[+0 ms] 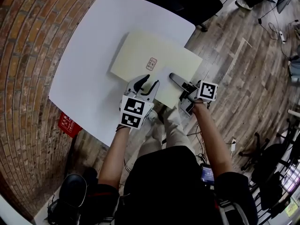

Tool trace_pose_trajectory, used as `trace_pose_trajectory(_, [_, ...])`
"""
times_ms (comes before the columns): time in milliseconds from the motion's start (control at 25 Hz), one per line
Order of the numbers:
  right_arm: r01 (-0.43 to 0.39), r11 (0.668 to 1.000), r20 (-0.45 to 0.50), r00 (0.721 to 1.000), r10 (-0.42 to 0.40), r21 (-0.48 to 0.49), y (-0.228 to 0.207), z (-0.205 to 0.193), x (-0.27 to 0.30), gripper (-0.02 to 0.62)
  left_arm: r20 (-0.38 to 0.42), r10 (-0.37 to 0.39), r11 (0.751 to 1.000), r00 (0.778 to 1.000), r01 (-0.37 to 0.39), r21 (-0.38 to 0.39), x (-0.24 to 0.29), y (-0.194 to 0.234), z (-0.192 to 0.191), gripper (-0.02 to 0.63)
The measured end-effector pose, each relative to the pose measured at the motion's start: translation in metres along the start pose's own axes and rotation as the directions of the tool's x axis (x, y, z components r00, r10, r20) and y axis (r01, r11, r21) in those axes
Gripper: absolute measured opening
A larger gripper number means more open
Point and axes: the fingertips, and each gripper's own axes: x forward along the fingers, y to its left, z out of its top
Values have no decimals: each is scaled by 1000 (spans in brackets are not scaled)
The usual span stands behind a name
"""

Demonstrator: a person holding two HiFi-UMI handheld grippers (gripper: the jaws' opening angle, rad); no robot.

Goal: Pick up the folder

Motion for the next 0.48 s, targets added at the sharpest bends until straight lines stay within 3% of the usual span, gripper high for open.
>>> trace_pose_trajectory(480, [-9,993,-11,1000,8,-121,50,8,4,279,142,58,997,988,-49,-63,-32,15,37,47])
